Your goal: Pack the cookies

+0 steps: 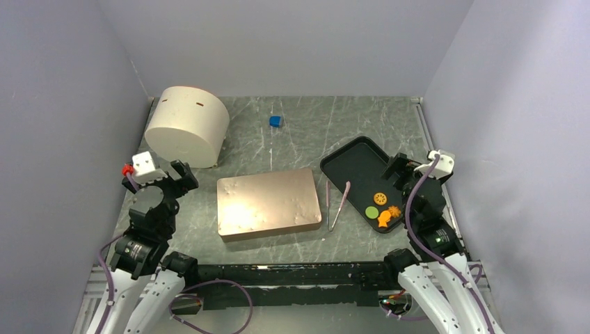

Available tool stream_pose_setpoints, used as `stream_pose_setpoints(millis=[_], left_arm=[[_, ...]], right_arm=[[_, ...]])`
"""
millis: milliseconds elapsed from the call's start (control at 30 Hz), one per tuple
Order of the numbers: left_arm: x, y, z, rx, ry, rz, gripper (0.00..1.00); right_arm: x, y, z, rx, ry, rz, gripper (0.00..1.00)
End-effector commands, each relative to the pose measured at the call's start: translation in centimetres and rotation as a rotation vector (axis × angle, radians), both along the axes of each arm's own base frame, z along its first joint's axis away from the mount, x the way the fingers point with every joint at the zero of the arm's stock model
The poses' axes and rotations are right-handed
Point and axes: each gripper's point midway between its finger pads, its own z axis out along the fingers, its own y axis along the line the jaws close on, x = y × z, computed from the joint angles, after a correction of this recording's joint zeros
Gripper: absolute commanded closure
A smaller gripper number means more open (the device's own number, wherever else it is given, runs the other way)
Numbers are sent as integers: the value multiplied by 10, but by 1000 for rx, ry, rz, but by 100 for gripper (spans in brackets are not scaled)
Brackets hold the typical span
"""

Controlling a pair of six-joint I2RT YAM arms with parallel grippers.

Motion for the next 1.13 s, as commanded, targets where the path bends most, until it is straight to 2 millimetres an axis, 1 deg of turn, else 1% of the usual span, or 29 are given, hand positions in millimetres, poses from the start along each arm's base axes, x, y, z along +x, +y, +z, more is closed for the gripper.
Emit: stream_pose_setpoints(millis=[0, 200, 400, 467, 567, 667, 800, 967, 1100], left_arm=[[2, 7, 14, -39, -49, 60, 4], [4, 9, 11, -32, -37, 81, 4], [7, 8, 9, -24, -27, 79, 4], [8, 8, 8, -20, -21, 78, 4], [9, 7, 7, -19, -20, 78, 4], [9, 7, 7, -17, -20, 74, 4], [9, 7, 7, -18, -21, 74, 4], [9, 7, 7, -15, -20, 74, 4], [9, 7, 7, -15, -20, 73, 4]], right_arm=[[4, -7, 12, -20, -60, -45, 0], [6, 4, 16, -28, -99, 34, 0], [11, 28, 19, -42, -113, 167, 0], [11, 25, 19, -15, -117, 144, 0], [10, 15, 21, 38, -124, 70, 0], [6, 9, 24, 28, -145, 49, 0], [1, 8, 30, 31, -178, 58, 0], [2, 10, 30, 51, -150, 58, 0], [0, 11, 31, 53, -165, 67, 0]])
